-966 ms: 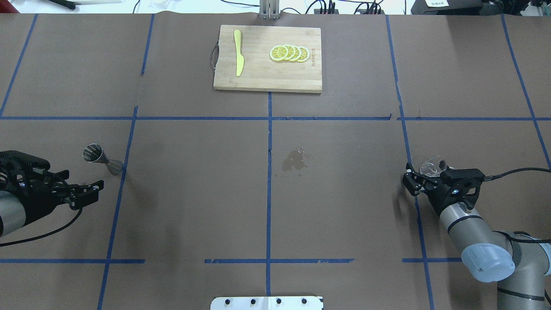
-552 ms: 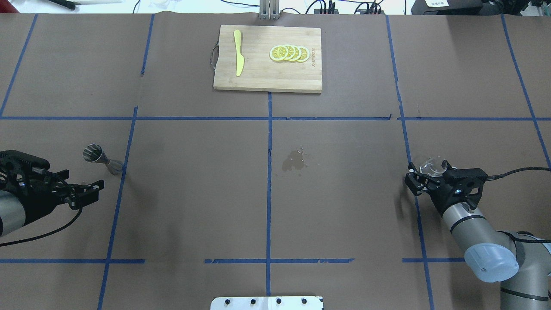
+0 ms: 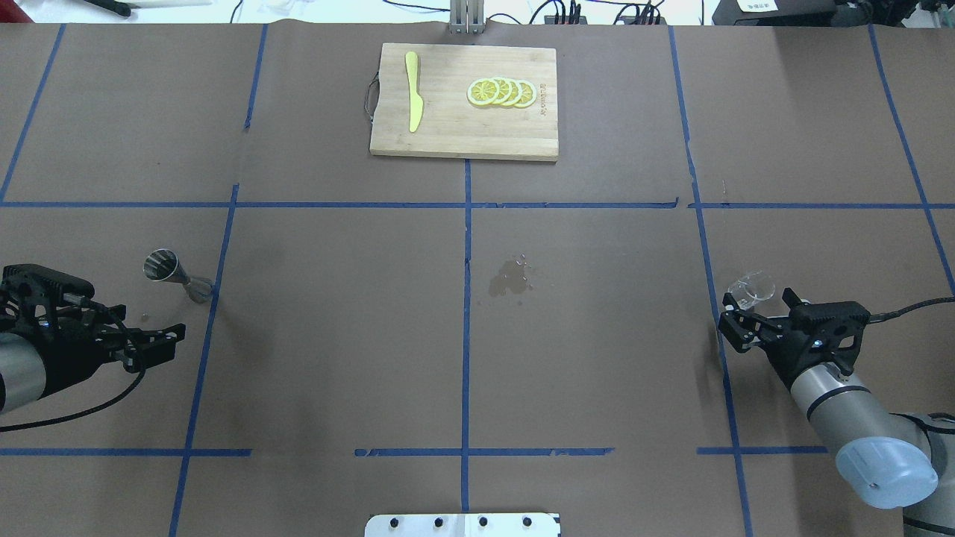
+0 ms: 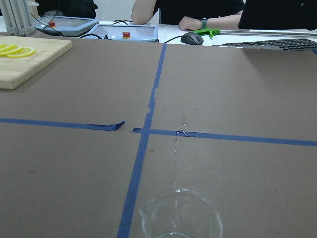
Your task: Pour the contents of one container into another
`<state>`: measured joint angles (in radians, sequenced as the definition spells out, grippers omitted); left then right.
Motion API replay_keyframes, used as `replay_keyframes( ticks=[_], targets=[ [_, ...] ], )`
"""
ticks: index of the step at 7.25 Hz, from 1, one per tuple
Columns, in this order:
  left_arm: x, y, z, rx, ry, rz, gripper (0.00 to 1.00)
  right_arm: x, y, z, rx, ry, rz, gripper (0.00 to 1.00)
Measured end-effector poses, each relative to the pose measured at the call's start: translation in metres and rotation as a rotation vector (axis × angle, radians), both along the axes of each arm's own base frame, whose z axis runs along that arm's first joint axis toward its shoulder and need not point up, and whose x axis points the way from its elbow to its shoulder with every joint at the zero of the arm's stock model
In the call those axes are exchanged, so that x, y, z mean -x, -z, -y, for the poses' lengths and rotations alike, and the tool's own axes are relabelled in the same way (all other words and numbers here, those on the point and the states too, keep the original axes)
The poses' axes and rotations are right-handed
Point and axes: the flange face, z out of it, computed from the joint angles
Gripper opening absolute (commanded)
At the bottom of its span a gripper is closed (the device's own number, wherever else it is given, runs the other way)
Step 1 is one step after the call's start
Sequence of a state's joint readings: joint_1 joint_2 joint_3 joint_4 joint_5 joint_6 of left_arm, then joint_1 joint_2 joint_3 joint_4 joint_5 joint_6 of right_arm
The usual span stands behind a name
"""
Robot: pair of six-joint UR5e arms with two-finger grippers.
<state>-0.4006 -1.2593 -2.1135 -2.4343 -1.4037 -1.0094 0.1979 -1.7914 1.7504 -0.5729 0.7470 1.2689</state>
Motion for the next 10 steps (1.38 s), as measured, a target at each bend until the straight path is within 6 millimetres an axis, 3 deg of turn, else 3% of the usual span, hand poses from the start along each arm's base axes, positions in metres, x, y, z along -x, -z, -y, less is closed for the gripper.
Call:
replay_keyframes(
  ticks=[2,4,7,10],
  targets=[
    [0.006,0.033,-0.002,0.074,-0.078,0.045,1.0,-0.012,-0.015,-0.021,0.013,0.056,0.01,1.0],
    [0.02,0.049,0.011,0.097,-0.128,0.07,1.0,-0.017,-0.014,-0.042,0.011,0.112,0.042,1.0],
    [0.026,0.05,0.015,0.089,-0.151,0.082,1.0,-0.036,0.014,-0.074,0.034,0.228,0.08,1.0],
    [0.032,0.055,0.017,0.088,-0.161,0.077,1.0,-0.081,0.043,-0.091,0.121,0.375,0.092,1.0]
  ],
)
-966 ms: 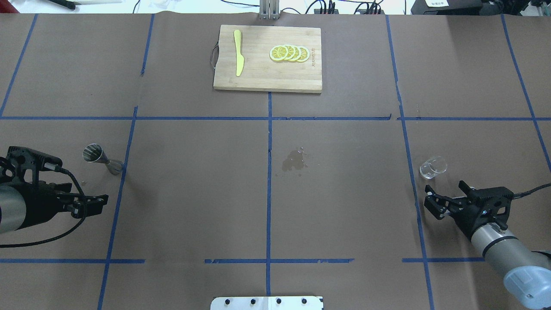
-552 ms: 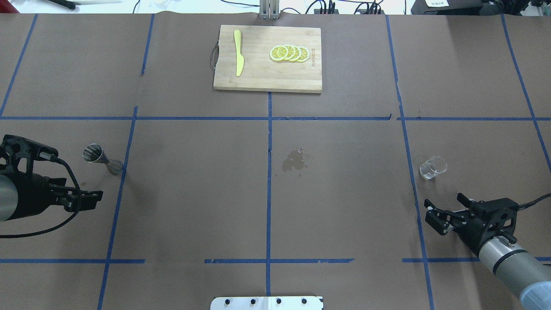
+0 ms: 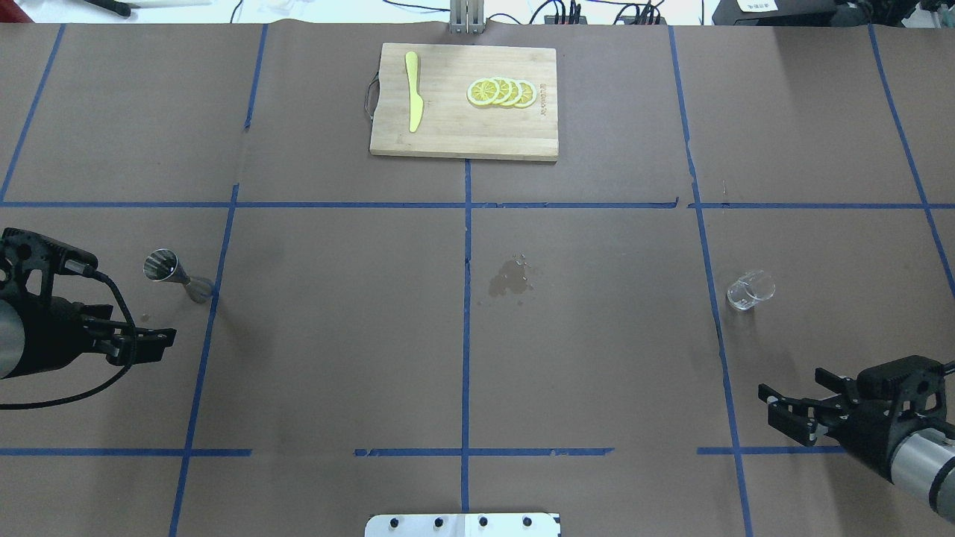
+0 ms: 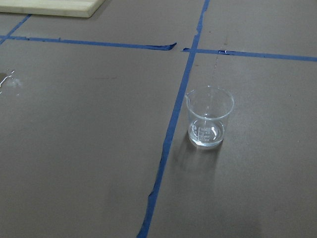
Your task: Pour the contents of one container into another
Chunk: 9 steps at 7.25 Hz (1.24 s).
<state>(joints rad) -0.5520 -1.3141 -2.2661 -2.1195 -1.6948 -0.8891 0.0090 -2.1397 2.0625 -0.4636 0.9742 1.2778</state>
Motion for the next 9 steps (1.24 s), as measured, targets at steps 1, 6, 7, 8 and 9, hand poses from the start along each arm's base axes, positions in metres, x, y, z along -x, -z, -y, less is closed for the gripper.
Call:
replay_keyframes(
  ticks=[1,6,7,8,9],
  targets=[
    [0.006,0.002,0.005,0.004,-0.013,0.007,1.0,-0.011,0.007,-0.003,0.024,0.037,-0.006,1.0],
    [0.008,0.048,0.068,-0.058,-0.029,0.146,1.0,-0.04,0.066,0.024,0.255,0.139,-0.119,1.0],
    [0.012,0.055,0.079,-0.068,-0.027,0.166,1.0,-0.054,0.07,0.037,0.313,0.169,-0.106,1.0],
    [0.014,0.061,0.09,-0.077,-0.033,0.181,1.0,-0.071,0.075,0.055,0.352,0.203,-0.097,1.0],
    [0.013,0.065,0.103,-0.082,-0.044,0.19,1.0,-0.087,0.078,0.072,0.367,0.231,-0.103,1.0]
  ],
)
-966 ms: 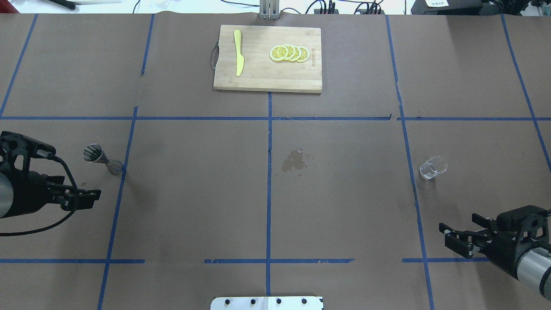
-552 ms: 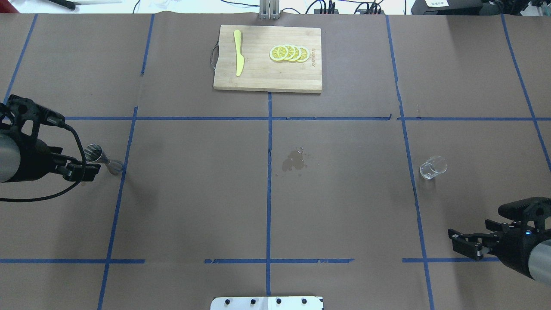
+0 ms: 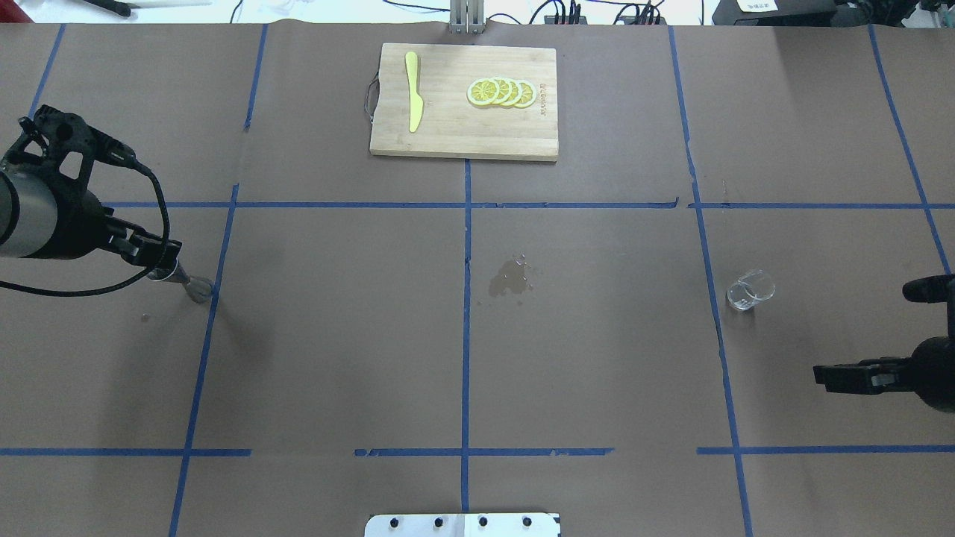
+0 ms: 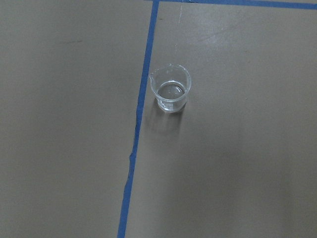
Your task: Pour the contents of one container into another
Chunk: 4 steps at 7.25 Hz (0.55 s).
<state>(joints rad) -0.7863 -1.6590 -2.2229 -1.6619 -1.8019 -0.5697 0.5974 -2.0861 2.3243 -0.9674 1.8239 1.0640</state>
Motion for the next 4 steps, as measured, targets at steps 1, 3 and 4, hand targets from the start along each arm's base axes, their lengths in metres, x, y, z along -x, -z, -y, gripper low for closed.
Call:
replay_keyframes(
  ticks=[1,3,4],
  targets=[
    [-0.002,0.003,0.015,-0.006,-0.013,0.009,1.0,-0.014,0.001,0.016,0.006,0.032,-0.013,1.0],
    [0.0,-0.001,0.051,-0.017,-0.043,0.03,1.0,-0.038,0.007,0.055,0.005,0.104,-0.06,1.0],
    [0.007,-0.006,0.079,-0.022,-0.055,0.048,1.0,-0.046,0.018,0.082,-0.001,0.141,-0.092,1.0]
  ],
)
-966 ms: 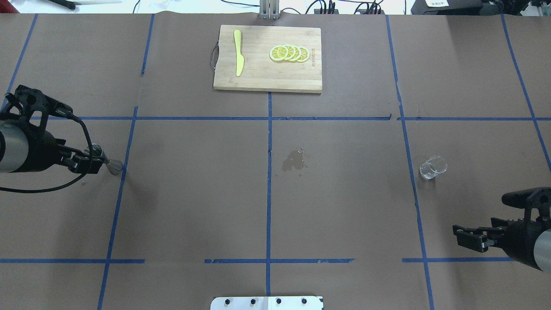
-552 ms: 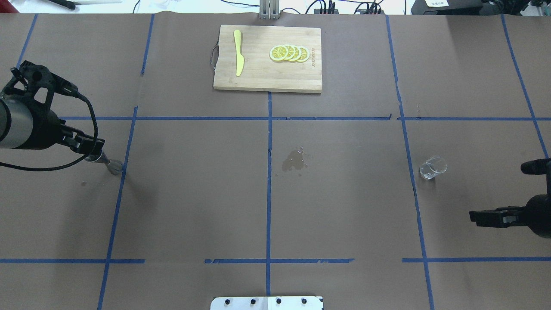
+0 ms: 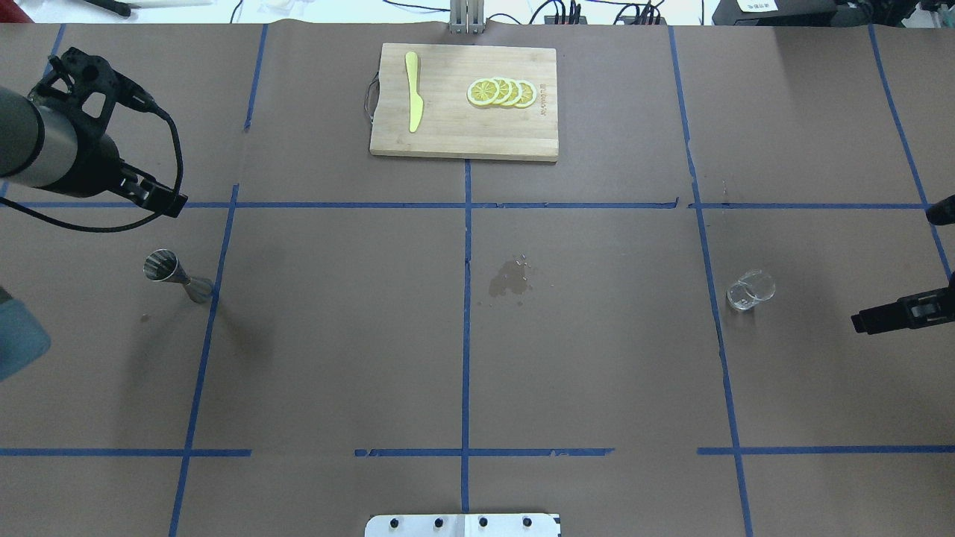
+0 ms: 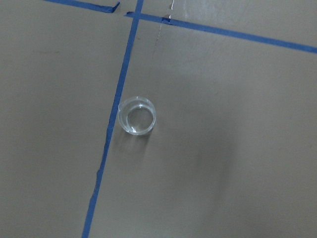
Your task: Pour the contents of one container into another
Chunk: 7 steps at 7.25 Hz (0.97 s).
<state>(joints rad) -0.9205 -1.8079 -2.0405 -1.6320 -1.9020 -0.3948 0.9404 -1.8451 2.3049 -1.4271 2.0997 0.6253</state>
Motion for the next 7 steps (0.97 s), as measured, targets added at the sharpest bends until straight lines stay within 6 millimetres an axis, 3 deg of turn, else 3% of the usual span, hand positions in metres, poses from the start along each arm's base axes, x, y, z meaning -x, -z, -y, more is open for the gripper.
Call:
replay_keyframes(
  ticks=[3,5,7],
  targets=[
    [0.038,-0.031,0.084,0.025,-0.054,0.023,1.0,-0.028,0.019,0.095,-0.017,0.092,-0.098,1.0],
    [0.09,-0.067,0.126,0.054,-0.077,0.025,1.0,-0.069,-0.006,0.139,0.003,0.131,-0.074,1.0],
    [0.168,-0.121,0.155,0.093,-0.086,0.02,1.0,-0.12,-0.044,0.161,0.024,0.138,0.0,1.0]
  ],
)
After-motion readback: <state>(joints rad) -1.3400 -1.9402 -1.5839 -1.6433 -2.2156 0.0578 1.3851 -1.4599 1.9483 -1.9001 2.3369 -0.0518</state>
